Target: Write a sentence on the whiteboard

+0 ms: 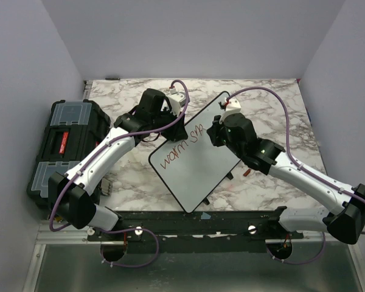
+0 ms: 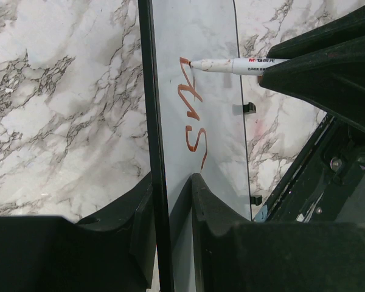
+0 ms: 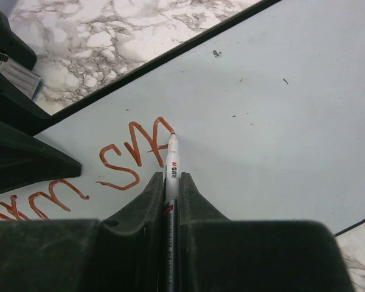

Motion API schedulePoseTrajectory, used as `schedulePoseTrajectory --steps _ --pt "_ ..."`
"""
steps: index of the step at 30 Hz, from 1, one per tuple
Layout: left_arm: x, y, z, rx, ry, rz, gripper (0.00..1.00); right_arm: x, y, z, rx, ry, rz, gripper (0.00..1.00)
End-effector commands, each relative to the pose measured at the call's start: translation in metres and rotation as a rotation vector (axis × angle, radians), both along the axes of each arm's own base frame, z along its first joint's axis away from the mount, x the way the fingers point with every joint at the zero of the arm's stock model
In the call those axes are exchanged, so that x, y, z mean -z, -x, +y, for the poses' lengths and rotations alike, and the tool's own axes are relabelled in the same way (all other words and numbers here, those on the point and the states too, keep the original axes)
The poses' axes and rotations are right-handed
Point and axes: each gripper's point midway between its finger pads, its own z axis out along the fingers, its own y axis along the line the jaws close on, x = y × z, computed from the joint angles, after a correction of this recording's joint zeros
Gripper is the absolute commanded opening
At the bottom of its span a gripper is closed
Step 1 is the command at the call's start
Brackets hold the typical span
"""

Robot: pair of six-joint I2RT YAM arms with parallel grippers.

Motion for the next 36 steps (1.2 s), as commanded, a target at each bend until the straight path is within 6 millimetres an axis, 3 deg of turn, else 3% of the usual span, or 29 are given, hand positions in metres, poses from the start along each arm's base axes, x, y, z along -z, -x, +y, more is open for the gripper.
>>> schedulePoseTrajectory --steps 1,12,23,31,36 --pt "0.022 0.034 -0.007 0.121 -0.060 0.073 0.00 0.012 0.006 -0.006 0.007 0.005 0.034 0.01" --pt "0.025 0.032 -0.007 0.121 -0.068 0.074 0.00 0.014 0.010 -0.008 0.023 -0.007 0.067 0.01" --pt "0.029 0.029 -0.007 0.113 -0.077 0.077 0.00 -0.029 0.023 -0.035 0.098 -0.084 0.022 0.01" --pt "0.028 0.029 -0.008 0.112 -0.073 0.079 0.00 -0.038 0.025 -0.057 0.195 -0.128 -0.017 0.01" --pt "0.026 0.029 -0.007 0.108 -0.073 0.080 0.00 -0.053 0.023 -0.052 0.144 -0.147 -0.086 0.01"
